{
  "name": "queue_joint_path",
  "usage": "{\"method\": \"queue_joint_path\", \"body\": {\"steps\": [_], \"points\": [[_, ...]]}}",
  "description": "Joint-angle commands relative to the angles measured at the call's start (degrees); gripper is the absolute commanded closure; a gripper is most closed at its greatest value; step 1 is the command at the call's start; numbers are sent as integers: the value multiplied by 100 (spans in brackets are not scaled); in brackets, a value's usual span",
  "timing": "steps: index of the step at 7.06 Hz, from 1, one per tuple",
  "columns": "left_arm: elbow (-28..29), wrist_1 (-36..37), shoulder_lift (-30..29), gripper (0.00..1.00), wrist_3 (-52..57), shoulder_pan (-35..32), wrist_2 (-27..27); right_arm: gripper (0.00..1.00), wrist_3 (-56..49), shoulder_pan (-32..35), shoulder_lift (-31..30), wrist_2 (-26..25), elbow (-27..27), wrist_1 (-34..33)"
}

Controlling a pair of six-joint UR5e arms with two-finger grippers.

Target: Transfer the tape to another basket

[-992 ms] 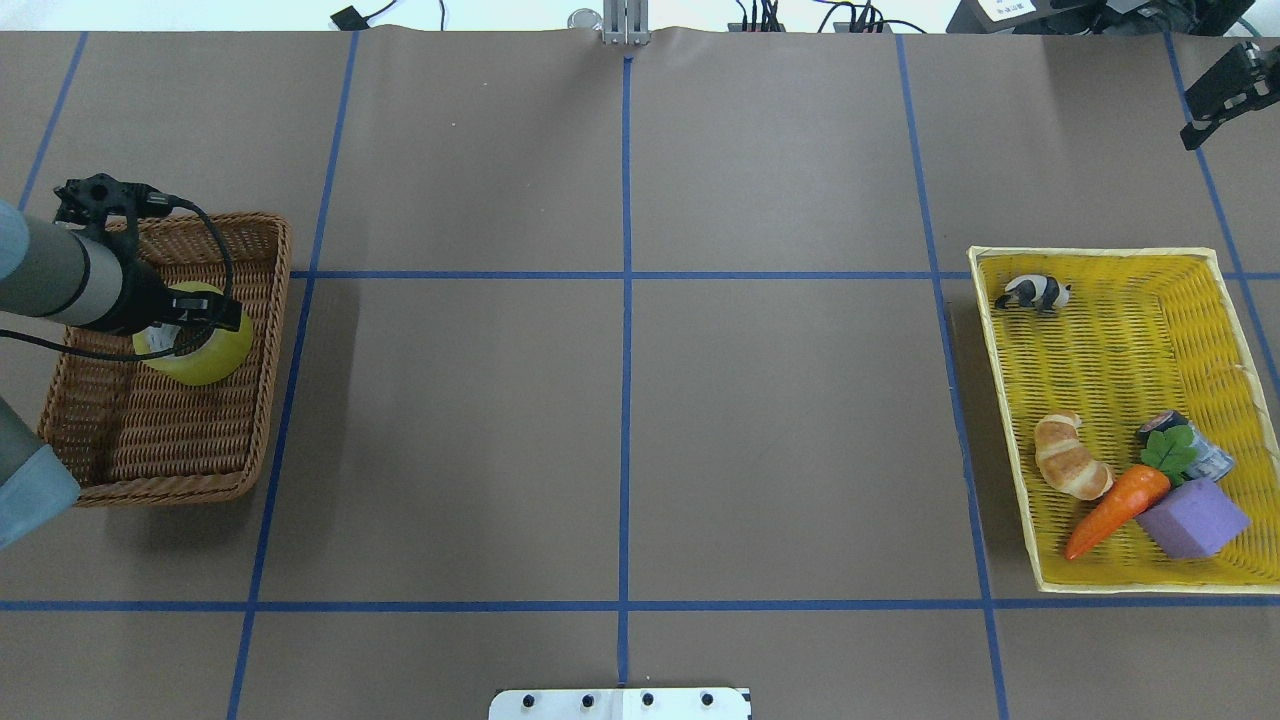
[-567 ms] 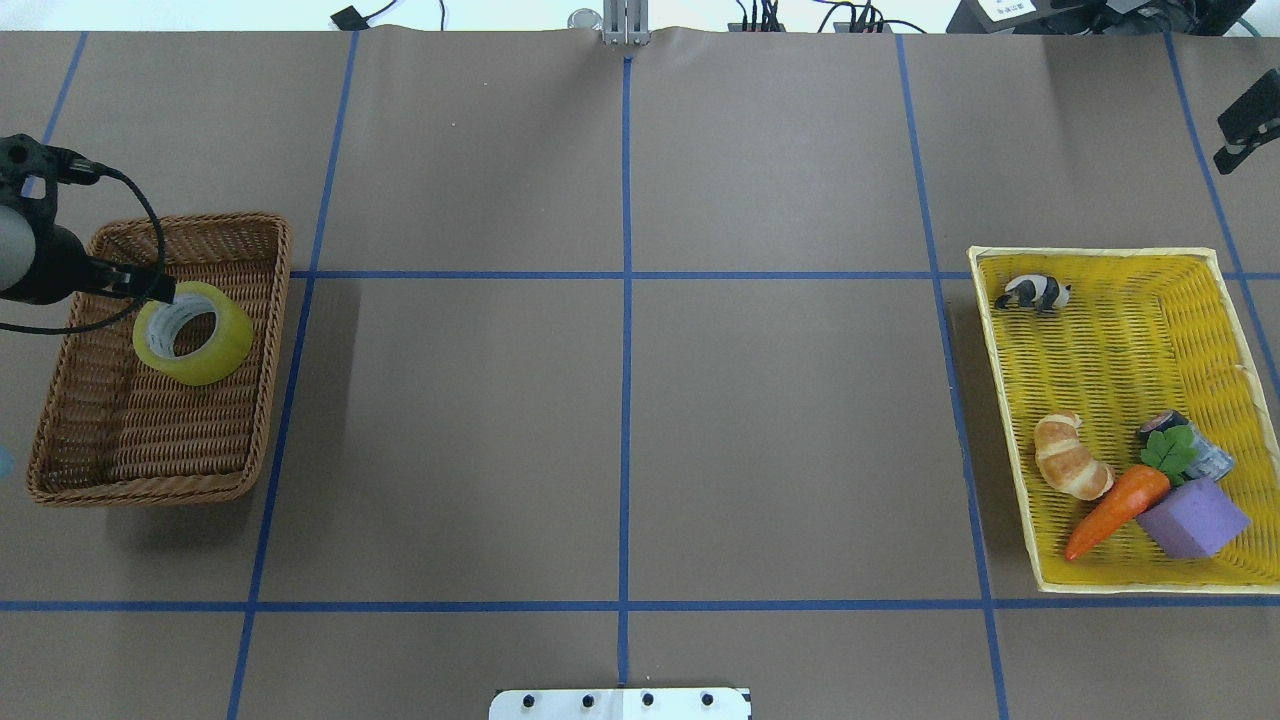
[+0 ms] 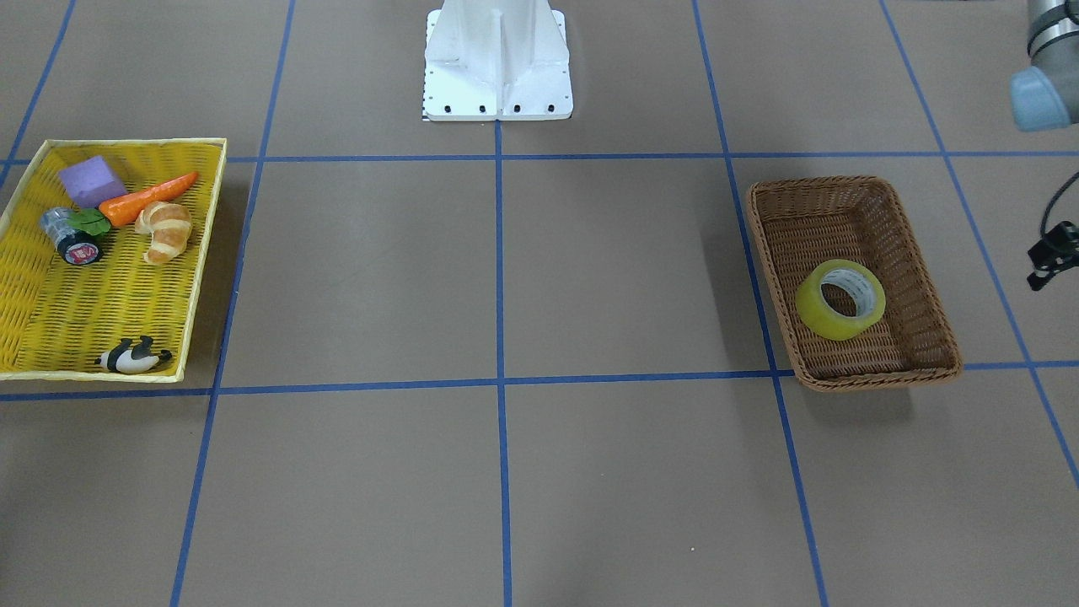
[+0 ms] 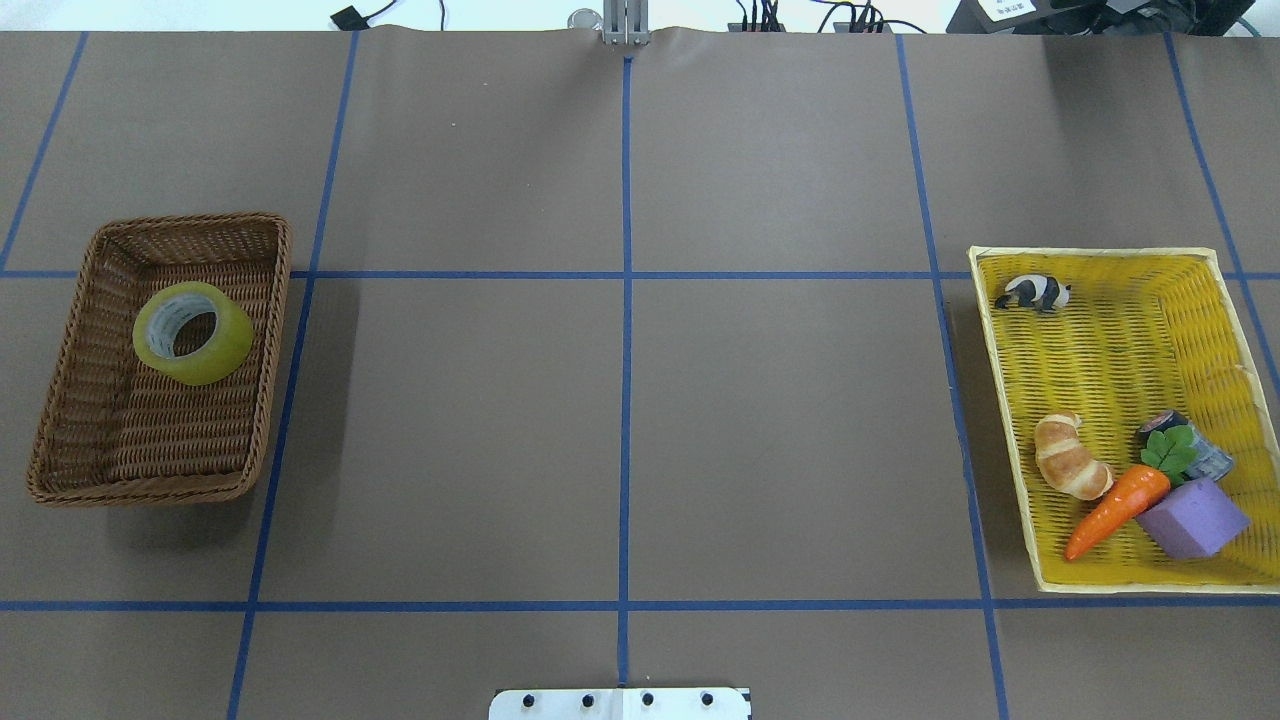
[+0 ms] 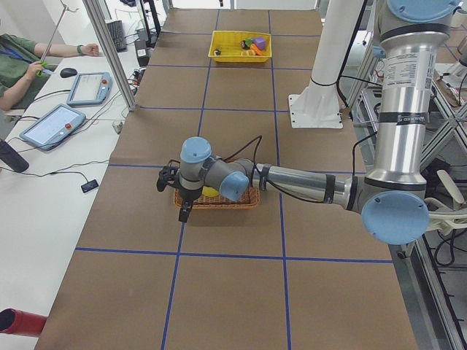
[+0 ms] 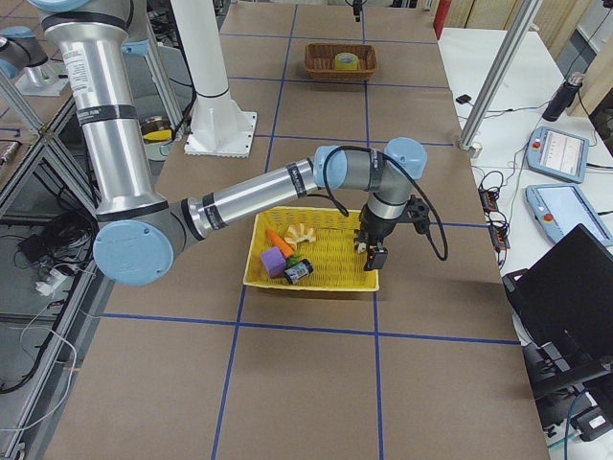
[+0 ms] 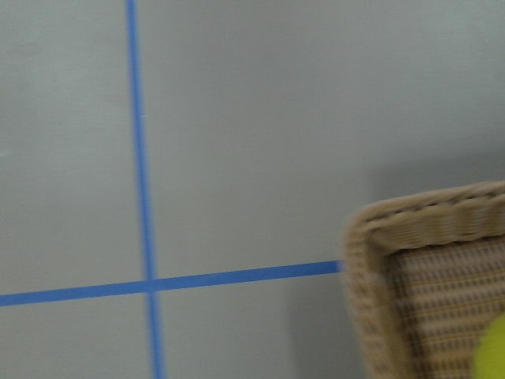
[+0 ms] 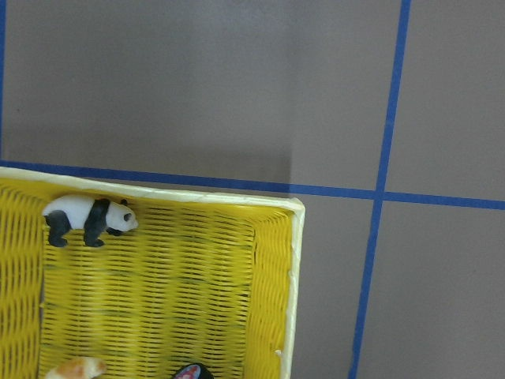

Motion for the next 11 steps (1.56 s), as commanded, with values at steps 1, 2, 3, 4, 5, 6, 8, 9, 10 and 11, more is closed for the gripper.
{"method": "queue_joint_path", "body": {"steps": [1, 2, 3, 4, 5, 6, 8, 9, 10, 11], "points": [[369, -113, 314, 1, 727, -484, -231, 0, -298, 185, -710, -34, -37, 1086], [377, -105, 316, 1, 727, -476, -223, 0, -315, 194, -861, -43, -237, 1187], [351, -27, 256, 1, 710, -476, -231, 0, -246, 194, -880, -52, -265, 1197], [168, 435, 220, 1, 709, -493, -371, 0, 94, 194, -871, -43, -292, 1197], [-303, 988, 289, 1, 718, -528, -415, 0, 124, 194, -871, -43, -301, 1206], [-639, 1576, 299, 1, 736, -607, -416, 0, 142, 194, -888, -26, -301, 1197], [-800, 1793, 527, 1, 745, -669, -425, 0, 142, 194, -871, 9, -292, 1206], [-713, 1802, 536, 1, 745, -669, -433, 0, 142, 194, -862, 18, -292, 1197], [-669, 1793, 658, 1, 745, -695, -442, 0, 142, 194, -845, 18, -292, 1197], [-616, 1802, 694, 1, 745, -748, -599, 0, 142, 194, -845, 79, -292, 1197]]}}
